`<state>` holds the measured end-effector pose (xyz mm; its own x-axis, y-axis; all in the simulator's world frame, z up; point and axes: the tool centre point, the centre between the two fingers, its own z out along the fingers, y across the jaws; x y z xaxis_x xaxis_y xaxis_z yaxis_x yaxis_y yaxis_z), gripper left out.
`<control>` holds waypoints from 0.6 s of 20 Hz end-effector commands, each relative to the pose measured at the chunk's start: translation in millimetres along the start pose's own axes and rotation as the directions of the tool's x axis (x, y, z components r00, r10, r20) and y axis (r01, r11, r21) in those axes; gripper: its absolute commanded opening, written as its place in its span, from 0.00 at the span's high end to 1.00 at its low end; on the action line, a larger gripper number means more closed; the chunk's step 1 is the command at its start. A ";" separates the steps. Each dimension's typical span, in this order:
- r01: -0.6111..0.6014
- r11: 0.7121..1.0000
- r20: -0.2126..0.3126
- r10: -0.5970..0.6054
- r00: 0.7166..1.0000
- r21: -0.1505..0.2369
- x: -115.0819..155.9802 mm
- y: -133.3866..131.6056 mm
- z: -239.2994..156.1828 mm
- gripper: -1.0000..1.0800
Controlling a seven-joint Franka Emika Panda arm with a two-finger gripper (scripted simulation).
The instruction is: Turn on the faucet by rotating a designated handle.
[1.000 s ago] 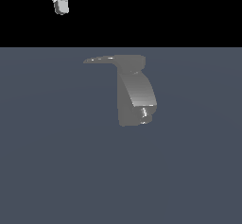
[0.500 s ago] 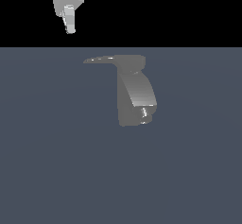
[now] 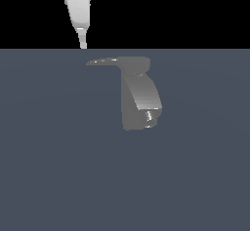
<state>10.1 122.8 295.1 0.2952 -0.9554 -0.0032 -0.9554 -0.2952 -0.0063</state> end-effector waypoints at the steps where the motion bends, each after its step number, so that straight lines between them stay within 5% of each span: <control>1: -0.059 0.998 -0.002 0.059 0.998 -0.001 7.7 -13.1 9.4 1.00; 12: -0.252 0.968 -0.006 0.252 0.968 -0.004 39.9 -53.3 39.5 1.00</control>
<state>67.6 103.1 258.8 0.0667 -0.9978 0.0007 -0.9978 -0.0667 -0.0005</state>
